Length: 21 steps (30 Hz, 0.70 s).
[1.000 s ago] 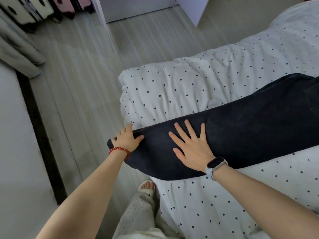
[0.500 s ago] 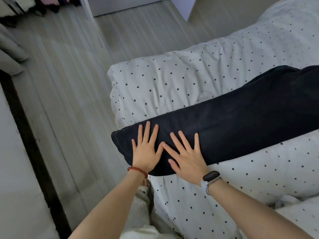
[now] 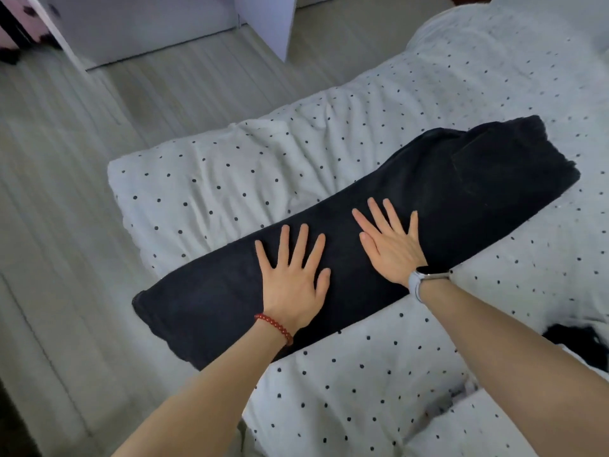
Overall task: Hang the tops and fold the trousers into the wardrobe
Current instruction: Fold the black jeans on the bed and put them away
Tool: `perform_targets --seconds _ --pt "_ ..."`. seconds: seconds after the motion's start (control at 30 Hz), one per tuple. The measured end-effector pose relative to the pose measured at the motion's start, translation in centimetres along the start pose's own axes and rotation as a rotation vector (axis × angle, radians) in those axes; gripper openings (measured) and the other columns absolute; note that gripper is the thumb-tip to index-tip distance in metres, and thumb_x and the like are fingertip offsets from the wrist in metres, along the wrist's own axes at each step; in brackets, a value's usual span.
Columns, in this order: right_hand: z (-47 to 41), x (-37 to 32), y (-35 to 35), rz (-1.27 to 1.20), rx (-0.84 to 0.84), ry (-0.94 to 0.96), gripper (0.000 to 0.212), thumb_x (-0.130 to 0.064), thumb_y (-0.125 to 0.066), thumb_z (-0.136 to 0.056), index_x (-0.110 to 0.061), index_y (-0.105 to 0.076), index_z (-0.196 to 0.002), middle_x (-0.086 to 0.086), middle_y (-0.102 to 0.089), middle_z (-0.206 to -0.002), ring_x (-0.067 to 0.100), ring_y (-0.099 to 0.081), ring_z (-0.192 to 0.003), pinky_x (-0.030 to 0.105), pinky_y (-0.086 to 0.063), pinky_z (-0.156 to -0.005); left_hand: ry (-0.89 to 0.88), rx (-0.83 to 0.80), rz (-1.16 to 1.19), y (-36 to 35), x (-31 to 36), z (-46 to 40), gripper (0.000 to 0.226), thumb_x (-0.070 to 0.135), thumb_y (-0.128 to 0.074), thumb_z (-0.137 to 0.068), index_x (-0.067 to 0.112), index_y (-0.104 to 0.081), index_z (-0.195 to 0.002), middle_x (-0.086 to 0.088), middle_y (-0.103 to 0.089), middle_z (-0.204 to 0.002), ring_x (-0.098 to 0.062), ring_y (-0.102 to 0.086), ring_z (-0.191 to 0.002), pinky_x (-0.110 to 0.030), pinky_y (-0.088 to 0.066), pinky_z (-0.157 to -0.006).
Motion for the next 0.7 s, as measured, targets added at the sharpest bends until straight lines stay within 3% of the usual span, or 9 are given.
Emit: perform_targets --seconds 0.13,0.27,0.43,0.53,0.7 --pt "-2.1 5.8 0.2 0.037 0.050 -0.012 0.063 -0.046 0.004 -0.088 -0.034 -0.013 -0.148 -0.001 -0.007 -0.158 0.020 -0.002 -0.146 0.056 0.002 -0.113 -0.102 0.016 -0.038 -0.2 4.6 -4.3 0.054 0.046 -0.023 -0.094 0.023 -0.041 -0.140 -0.007 -0.039 -0.147 -0.033 -0.031 -0.137 -0.063 -0.012 -0.108" --pt "-4.3 10.7 1.0 0.095 0.148 0.054 0.050 -0.036 -0.021 -0.095 -0.027 -0.033 -0.143 0.003 -0.033 -0.150 0.029 -0.029 -0.139 0.053 -0.019 -0.111 -0.109 0.048 -0.086 -1.2 8.4 -9.5 0.055 0.047 -0.022 -0.093 0.025 -0.039 -0.141 -0.007 -0.036 -0.148 -0.034 -0.027 -0.139 -0.063 -0.009 -0.109" --pt "-4.7 13.4 2.5 0.133 0.298 0.194 0.049 -0.036 -0.026 -0.096 -0.025 -0.033 -0.143 0.007 -0.032 -0.150 0.027 -0.029 -0.139 0.050 -0.022 -0.112 -0.143 0.112 -0.091 -1.7 13.7 -14.6 0.056 0.045 -0.024 -0.093 0.022 -0.036 -0.142 -0.010 -0.035 -0.148 -0.036 -0.029 -0.138 -0.064 -0.012 -0.106" --pt "-4.4 20.3 3.3 0.085 0.315 -0.023 0.050 -0.038 -0.022 -0.097 -0.026 -0.029 -0.145 0.007 -0.031 -0.151 0.028 -0.028 -0.139 0.057 -0.018 -0.111 -0.185 0.151 -0.095 -1.6 16.9 -17.4 0.055 0.041 -0.024 -0.094 0.019 -0.032 -0.144 -0.011 -0.034 -0.149 -0.037 -0.028 -0.138 -0.064 -0.011 -0.105" --pt "-4.2 29.6 1.3 -0.119 0.213 -0.244 0.061 -0.044 -0.001 -0.091 -0.031 -0.023 -0.146 -0.002 -0.022 -0.155 0.023 -0.014 -0.144 0.050 -0.002 -0.115 -0.211 0.155 -0.072 -1.0 21.2 -21.9 0.057 0.045 -0.023 -0.095 0.020 -0.020 -0.146 -0.012 -0.026 -0.152 -0.040 -0.019 -0.139 -0.065 -0.007 -0.105"
Point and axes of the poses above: each hand's wrist, its own z-axis away from the middle knuckle, its own y-axis out of the back of the hand, x = y × z, the point moved 9 cm from there along -z, towards the middle knuckle
